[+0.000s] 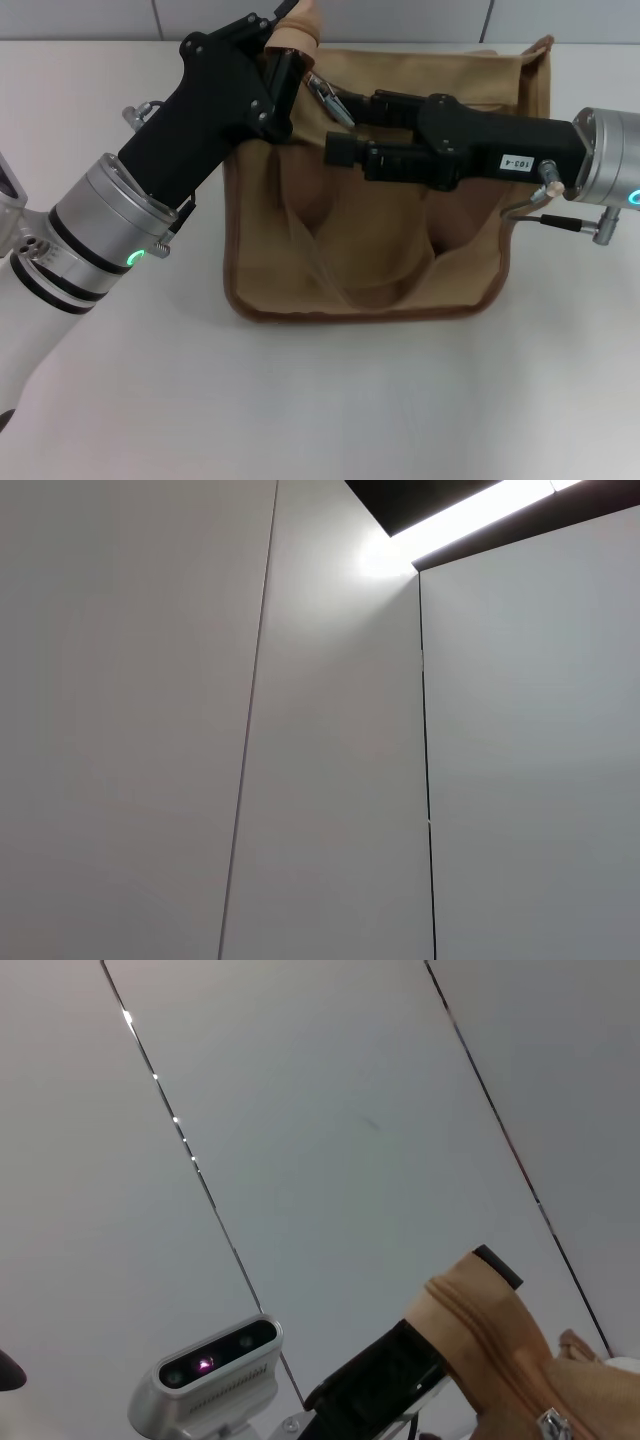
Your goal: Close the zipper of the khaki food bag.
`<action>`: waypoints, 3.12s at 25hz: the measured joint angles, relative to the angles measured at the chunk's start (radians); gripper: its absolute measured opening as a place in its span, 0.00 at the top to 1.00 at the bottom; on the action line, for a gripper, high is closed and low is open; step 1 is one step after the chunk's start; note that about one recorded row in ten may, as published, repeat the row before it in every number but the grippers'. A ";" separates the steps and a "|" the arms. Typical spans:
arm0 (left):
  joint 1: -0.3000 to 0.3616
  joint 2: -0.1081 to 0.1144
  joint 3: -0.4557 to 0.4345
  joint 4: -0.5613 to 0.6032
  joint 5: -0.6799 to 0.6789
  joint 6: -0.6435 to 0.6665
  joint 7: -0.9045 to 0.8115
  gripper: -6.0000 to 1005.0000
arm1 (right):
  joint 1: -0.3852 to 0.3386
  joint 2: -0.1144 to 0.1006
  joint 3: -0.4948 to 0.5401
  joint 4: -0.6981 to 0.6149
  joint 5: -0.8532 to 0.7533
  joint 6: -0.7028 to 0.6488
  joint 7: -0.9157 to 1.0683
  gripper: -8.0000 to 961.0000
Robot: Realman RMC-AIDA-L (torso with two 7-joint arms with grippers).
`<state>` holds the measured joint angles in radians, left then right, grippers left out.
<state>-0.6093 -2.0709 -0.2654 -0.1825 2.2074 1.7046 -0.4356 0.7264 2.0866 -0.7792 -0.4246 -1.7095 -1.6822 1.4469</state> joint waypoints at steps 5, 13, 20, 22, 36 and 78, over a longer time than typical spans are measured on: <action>-0.001 0.000 0.000 -0.002 0.001 -0.001 0.000 0.94 | 0.004 0.000 0.001 0.005 0.001 0.008 0.013 0.20; 0.002 0.000 0.000 -0.005 -0.001 0.003 0.000 0.94 | 0.013 0.001 0.009 0.032 0.001 0.010 0.026 0.20; 0.003 0.000 -0.001 -0.007 -0.001 0.004 0.000 0.94 | 0.005 -0.001 0.007 0.035 0.014 0.020 0.043 0.27; 0.003 0.000 -0.002 -0.008 -0.001 0.003 0.000 0.94 | 0.005 -0.001 0.005 0.035 0.014 0.020 0.043 0.34; 0.012 0.000 -0.002 -0.009 0.000 0.007 0.000 0.93 | 0.026 0.000 -0.001 0.083 0.027 0.059 0.045 0.73; 0.037 0.000 -0.022 -0.004 -0.005 0.012 0.000 0.92 | -0.029 -0.008 0.009 0.070 0.039 0.070 0.073 0.98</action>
<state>-0.5727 -2.0708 -0.2874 -0.1862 2.2028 1.7169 -0.4356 0.6975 2.0789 -0.7707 -0.3549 -1.6702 -1.6118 1.5198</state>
